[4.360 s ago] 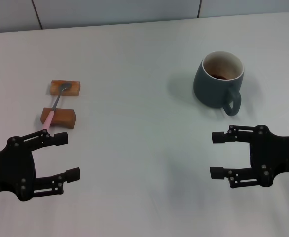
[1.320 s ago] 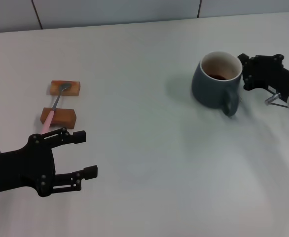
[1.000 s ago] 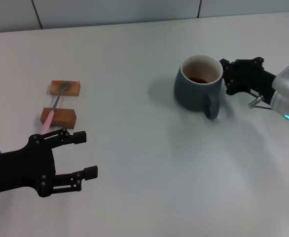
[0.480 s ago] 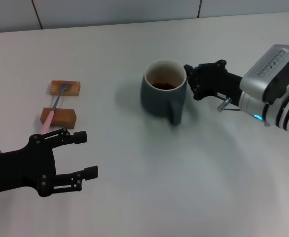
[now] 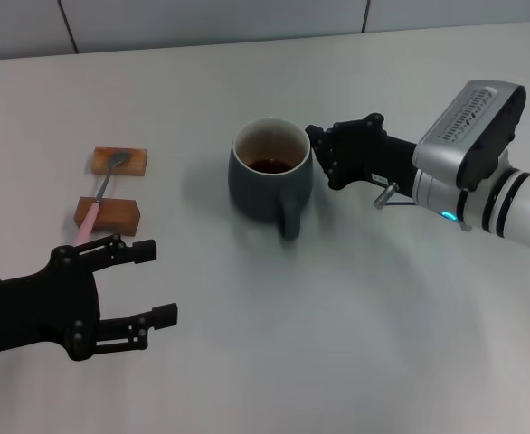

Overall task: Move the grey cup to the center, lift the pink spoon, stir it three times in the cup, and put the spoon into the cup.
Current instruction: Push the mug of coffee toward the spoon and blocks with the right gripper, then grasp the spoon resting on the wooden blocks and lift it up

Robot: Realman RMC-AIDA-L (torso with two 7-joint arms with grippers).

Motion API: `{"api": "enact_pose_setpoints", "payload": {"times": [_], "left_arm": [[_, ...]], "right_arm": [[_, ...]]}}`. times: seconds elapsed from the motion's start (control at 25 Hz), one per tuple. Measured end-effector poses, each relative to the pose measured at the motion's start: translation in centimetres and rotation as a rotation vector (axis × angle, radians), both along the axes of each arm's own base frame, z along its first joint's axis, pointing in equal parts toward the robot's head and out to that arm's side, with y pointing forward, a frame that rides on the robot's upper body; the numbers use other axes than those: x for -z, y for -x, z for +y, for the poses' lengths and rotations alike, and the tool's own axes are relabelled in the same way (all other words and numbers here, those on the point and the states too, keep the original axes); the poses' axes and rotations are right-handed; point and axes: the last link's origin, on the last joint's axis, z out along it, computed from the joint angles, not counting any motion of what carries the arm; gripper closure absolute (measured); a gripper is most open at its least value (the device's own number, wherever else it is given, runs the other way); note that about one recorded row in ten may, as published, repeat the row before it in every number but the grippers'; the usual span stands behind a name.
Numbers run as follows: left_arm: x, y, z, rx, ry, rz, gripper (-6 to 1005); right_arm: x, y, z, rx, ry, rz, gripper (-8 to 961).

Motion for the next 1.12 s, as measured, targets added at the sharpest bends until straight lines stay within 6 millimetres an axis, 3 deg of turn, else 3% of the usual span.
{"api": "enact_pose_setpoints", "payload": {"times": [0.12,0.28,0.44,0.6,0.68,0.88,1.12], "left_arm": [[0.0,0.0,0.0,0.001,-0.002,0.0,188],[0.0,0.0,0.0,0.002,-0.004,0.0,189],[-0.1,0.1,0.0,0.0,-0.009,0.0,190],[-0.1,0.1,0.1,-0.006,-0.013,0.002,191],[-0.1,0.1,0.1,-0.007,-0.014,0.0,191],[-0.2,0.2,0.2,-0.014,-0.026,-0.004,192],[-0.8,1.6,0.9,-0.128,-0.137,-0.018,194]], "right_arm": [[-0.8,-0.7,-0.3,0.014,-0.025,0.033,913],[-3.4,-2.9,-1.7,0.031,-0.074,0.13,907],[-6.3,-3.9,-5.3,-0.056,-0.07,0.266,901],[-8.4,-4.8,-9.5,-0.096,0.113,0.322,895],[-8.5,-4.9,-10.0,-0.096,0.139,0.323,892],[-9.4,-5.1,-11.9,-0.078,0.247,0.327,700],[-9.9,-5.3,-12.3,-0.064,0.26,0.325,569]]}}
